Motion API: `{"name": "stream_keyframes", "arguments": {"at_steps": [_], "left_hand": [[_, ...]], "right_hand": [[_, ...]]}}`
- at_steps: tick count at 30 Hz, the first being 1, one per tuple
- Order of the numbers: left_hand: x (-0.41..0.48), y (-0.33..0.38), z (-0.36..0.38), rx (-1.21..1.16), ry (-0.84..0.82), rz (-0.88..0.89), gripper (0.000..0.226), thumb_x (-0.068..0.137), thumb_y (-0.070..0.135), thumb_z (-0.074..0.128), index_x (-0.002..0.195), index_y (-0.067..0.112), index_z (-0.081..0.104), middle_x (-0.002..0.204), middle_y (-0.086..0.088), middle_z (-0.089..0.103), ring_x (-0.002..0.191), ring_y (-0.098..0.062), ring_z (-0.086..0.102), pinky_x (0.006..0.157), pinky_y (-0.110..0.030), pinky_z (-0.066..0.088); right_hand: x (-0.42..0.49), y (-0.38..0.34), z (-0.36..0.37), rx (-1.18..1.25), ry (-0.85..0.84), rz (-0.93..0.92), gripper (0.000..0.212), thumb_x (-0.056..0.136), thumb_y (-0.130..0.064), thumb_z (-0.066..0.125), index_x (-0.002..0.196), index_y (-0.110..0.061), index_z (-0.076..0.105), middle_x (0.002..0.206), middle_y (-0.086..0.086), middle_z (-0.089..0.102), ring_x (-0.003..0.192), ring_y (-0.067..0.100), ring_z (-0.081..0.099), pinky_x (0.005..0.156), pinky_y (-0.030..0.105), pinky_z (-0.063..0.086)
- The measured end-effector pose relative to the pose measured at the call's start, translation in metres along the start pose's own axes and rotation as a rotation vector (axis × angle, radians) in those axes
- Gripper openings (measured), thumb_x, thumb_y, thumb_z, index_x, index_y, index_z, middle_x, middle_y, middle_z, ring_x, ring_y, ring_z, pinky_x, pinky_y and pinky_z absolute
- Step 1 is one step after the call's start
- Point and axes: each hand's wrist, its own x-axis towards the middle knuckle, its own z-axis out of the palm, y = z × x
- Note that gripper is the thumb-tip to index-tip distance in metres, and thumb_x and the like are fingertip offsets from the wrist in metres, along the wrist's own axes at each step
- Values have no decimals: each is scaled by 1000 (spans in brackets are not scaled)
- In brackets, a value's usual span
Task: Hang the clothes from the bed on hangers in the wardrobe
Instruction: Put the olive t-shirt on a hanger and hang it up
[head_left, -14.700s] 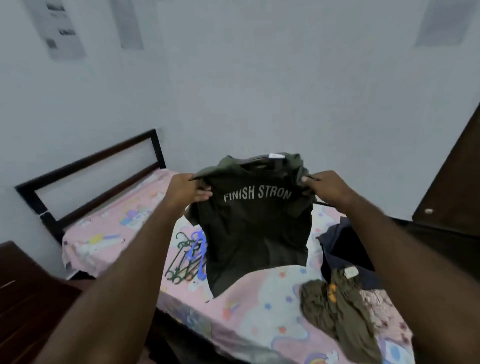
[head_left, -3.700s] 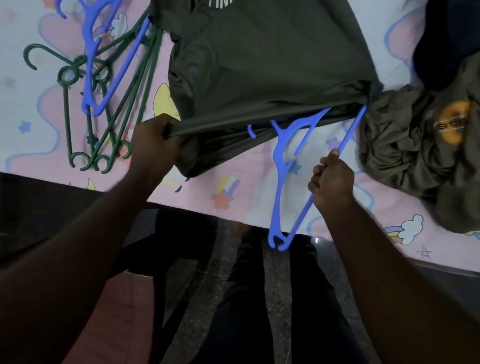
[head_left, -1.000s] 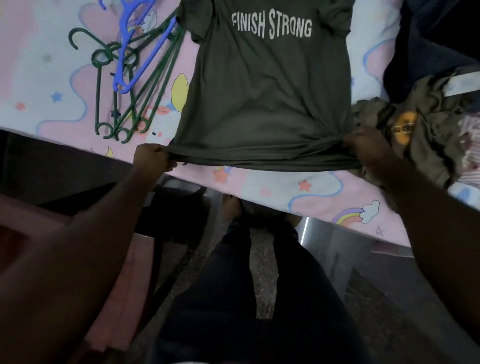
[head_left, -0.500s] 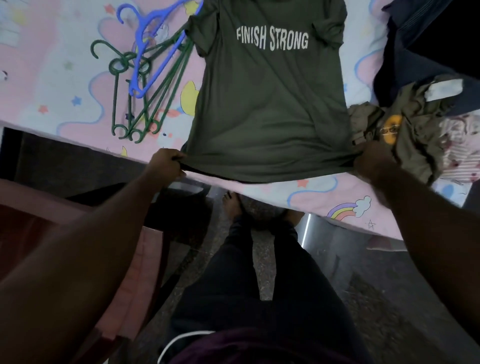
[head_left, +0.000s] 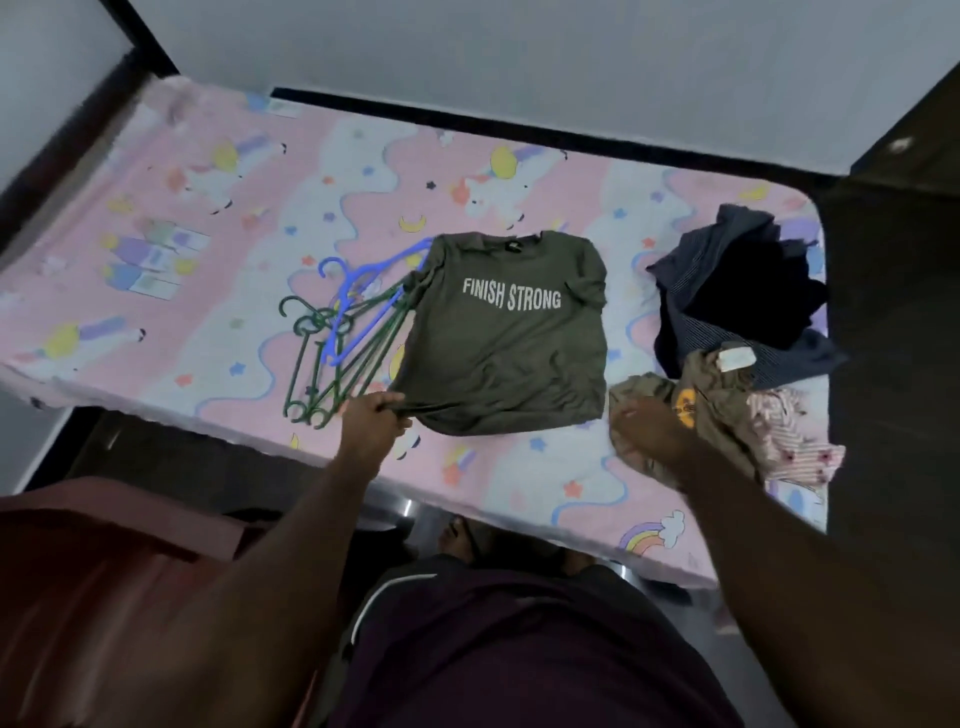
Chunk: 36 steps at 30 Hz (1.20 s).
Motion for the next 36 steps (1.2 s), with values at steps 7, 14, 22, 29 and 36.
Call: {"name": "stream_keyframes", "arguments": {"at_steps": [7,14,22,29,36], "left_hand": [[-5,16,18,25,-52,23,16,90,-3,54,100,1,66,70,-10,67,57,-15,67,69,-31,56],[8,-4,9,-3,-17,-75,15,93,-1,54,101,2,66,75,-15,66,63,-25,63,68,-34,53],[39,-18,25,96,-20,-106,25,88,-5,50,103,-1,69,70,-11,66,60,-24,63,68,-34,53],[60,-19,64,274,12,-165,27,89,1,52,109,6,71,76,-9,72,76,-27,69,82,-43,58],[68,-3,118,403,-77,-140,32,89,-2,52,117,4,68,83,-8,70,77,-19,65,77,-23,49]], "right_hand": [[-8,-39,27,16,-95,-51,7,95,-15,52,92,-12,57,84,8,60,70,22,61,61,28,48],[24,-38,25,-35,-50,83,12,97,-16,52,95,-5,58,89,13,60,62,18,59,53,24,44],[78,-53,35,-217,-151,108,17,97,-9,49,98,3,61,101,27,66,86,35,68,65,31,55],[184,-54,40,-392,-97,66,26,95,-15,52,115,-6,65,123,18,62,116,33,57,89,33,44],[268,-32,51,-511,-105,-64,53,95,-25,60,138,4,48,142,23,47,133,39,42,113,40,30]]}}
